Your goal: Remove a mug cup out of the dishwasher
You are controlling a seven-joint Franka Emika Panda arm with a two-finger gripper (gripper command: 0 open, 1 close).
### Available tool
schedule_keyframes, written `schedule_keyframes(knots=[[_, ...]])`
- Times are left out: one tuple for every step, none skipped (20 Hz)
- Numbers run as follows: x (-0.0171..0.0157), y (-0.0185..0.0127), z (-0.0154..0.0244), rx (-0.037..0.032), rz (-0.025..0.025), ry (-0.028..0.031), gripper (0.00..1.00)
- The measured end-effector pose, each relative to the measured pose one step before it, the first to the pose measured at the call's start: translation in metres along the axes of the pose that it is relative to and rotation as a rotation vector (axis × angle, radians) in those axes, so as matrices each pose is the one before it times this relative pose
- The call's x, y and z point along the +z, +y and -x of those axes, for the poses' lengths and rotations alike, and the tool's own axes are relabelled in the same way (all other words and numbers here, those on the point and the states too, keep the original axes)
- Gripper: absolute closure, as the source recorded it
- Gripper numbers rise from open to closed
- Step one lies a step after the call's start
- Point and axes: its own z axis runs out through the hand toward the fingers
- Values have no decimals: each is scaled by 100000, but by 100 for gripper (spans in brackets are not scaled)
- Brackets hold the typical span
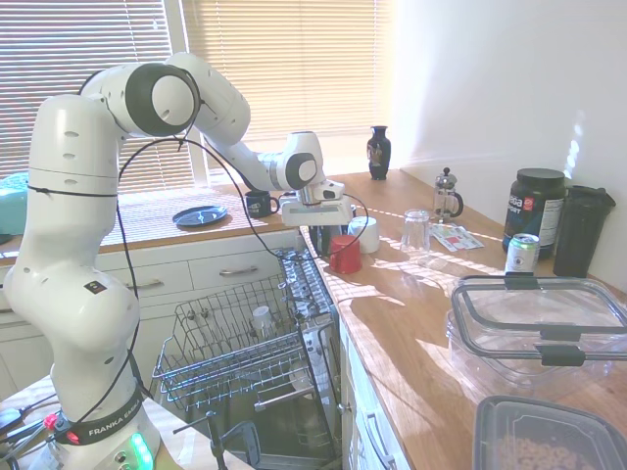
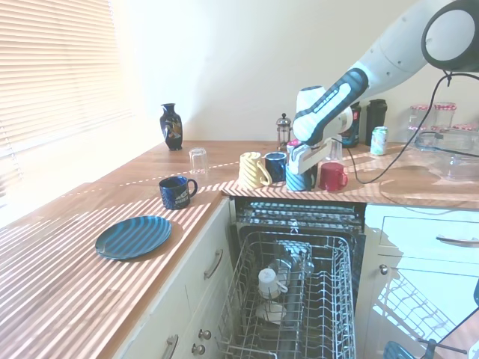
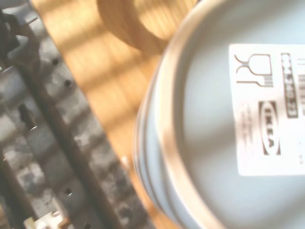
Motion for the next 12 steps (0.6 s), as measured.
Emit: schedule_keyframes(knots=[[65,39,-504,264,139,-195,100],[43,-13,-387,197,171,-738,0],[20,-6,-323,127,437,-1183,0],[-81,-52,-351,323,548,-717,0],[-133,-50,-327,352,360,-420,0],[-159,-22,-332,282,255,-48,0],[-112,26,-243,276,154,66,0],[-17,33,-164,287,98,77,0],[92,47,-52,232,116,-56,0],[122,13,1,123,121,-142,0],[121,-11,14,157,97,-131,0],[122,-17,11,211,84,-104,0]])
